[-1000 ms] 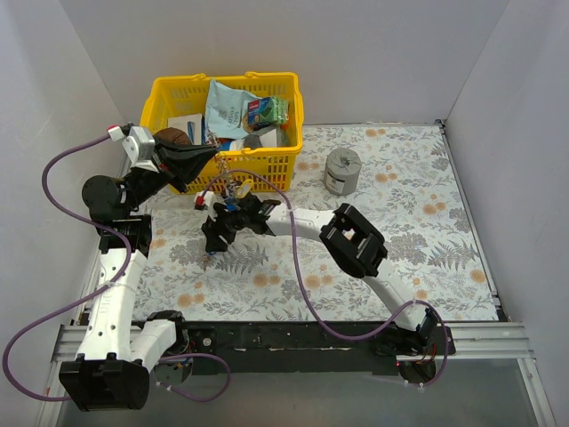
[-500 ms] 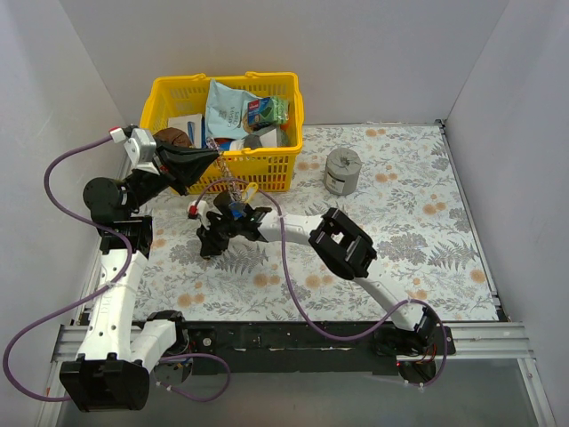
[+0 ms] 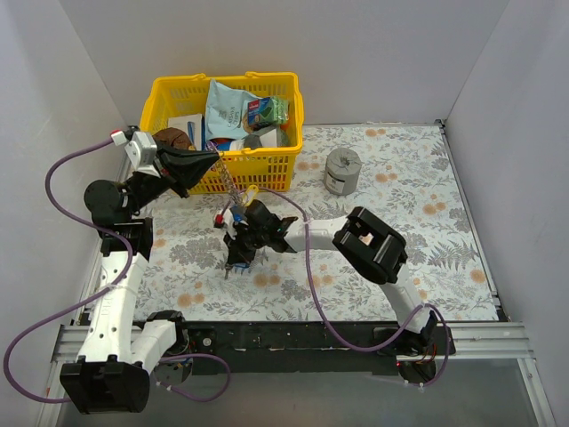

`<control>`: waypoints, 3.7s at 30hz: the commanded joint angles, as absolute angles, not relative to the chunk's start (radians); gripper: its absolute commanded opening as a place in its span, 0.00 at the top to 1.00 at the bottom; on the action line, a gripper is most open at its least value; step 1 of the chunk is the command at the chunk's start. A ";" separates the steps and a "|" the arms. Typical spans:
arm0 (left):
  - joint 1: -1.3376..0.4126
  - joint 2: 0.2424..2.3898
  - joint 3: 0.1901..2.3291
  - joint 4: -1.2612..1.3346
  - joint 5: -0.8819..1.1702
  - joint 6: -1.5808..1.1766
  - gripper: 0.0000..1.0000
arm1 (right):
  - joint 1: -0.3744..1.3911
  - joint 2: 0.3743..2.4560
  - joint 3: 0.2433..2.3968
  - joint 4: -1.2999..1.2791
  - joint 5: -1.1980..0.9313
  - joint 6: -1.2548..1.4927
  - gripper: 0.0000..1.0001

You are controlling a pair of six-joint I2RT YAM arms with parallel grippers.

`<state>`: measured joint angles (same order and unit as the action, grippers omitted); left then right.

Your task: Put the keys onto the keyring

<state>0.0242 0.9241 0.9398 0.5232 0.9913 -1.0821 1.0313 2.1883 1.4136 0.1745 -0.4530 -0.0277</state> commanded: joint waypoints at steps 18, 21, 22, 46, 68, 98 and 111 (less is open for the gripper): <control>-0.049 0.942 0.746 0.560 1.054 -1.088 1.00 | 0.831 1.858 0.901 -0.063 -0.212 0.067 0.99; -0.083 0.939 0.703 0.560 1.046 -1.080 1.00 | 0.813 1.826 0.862 -0.110 -0.170 0.090 0.99; -0.098 0.939 0.689 0.554 1.037 -1.074 1.00 | 0.808 1.818 0.855 -0.124 -0.160 0.097 0.99; -0.387 1.058 0.276 0.773 0.848 -1.054 1.00 | 0.623 1.517 0.801 -0.218 -0.247 0.115 0.91; -0.406 1.123 0.247 0.848 0.861 -1.071 1.00 | 0.735 1.446 0.833 -0.327 -0.063 0.052 0.42; -0.408 1.141 0.255 0.871 0.893 -1.101 1.00 | 0.784 1.572 0.890 -0.282 -0.043 0.018 0.90; -0.410 1.147 0.252 0.881 0.897 -1.108 1.00 | 0.782 1.539 0.891 -0.281 -0.051 0.009 0.99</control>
<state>-0.4034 1.1511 0.2550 0.8433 0.8810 -1.1023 0.7803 1.5661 0.8642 -0.2966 -0.0513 0.0219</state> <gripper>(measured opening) 0.018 0.023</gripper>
